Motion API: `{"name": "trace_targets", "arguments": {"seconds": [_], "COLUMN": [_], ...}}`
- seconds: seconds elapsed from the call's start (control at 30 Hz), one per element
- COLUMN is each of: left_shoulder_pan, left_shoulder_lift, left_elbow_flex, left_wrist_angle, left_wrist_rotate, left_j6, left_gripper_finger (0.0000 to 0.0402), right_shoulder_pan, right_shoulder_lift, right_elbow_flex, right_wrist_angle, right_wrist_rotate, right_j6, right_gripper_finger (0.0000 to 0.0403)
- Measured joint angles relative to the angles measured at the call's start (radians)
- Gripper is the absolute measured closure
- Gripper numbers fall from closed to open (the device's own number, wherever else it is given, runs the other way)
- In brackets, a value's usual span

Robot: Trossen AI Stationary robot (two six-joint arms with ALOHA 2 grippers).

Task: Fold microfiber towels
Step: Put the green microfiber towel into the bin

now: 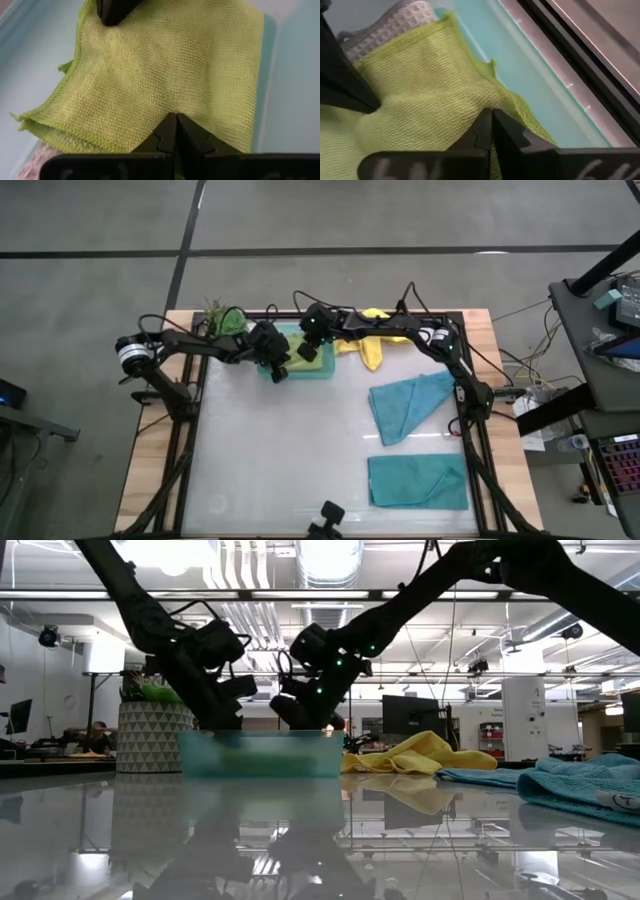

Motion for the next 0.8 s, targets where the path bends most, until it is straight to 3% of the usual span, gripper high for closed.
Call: {"name": "trace_targets", "arguments": {"seconds": [0.37,0.47,0.63,0.8], "left_shoulder_pan": [0.004,0.011,0.034,0.043], "left_shoulder_lift": [-0.136,-0.149,-0.090,0.013], "left_elbow_flex": [0.014,0.014,0.014,0.018], "left_wrist_angle": [-0.018,-0.013,0.069,0.148], "left_wrist_rotate": [-0.005,-0.049,-0.097,-0.120], "left_j6": [0.032,0.057,0.083,0.084], "left_gripper_finger": [0.0402,0.0402,0.0402,0.0402], "right_shoulder_pan": [0.009,0.013,0.030,0.054], "right_shoulder_lift": [-0.092,-0.109,-0.115,-0.084], "right_elbow_flex": [0.006,0.006,0.001,-0.005], "right_wrist_angle": [-0.120,-0.174,-0.210,-0.203], "right_wrist_rotate": [-0.001,-0.030,-0.151,-0.167], "right_j6": [-0.021,-0.033,-0.031,-0.024], "right_gripper_finger": [0.0394,0.0394,0.0394,0.0394]}}
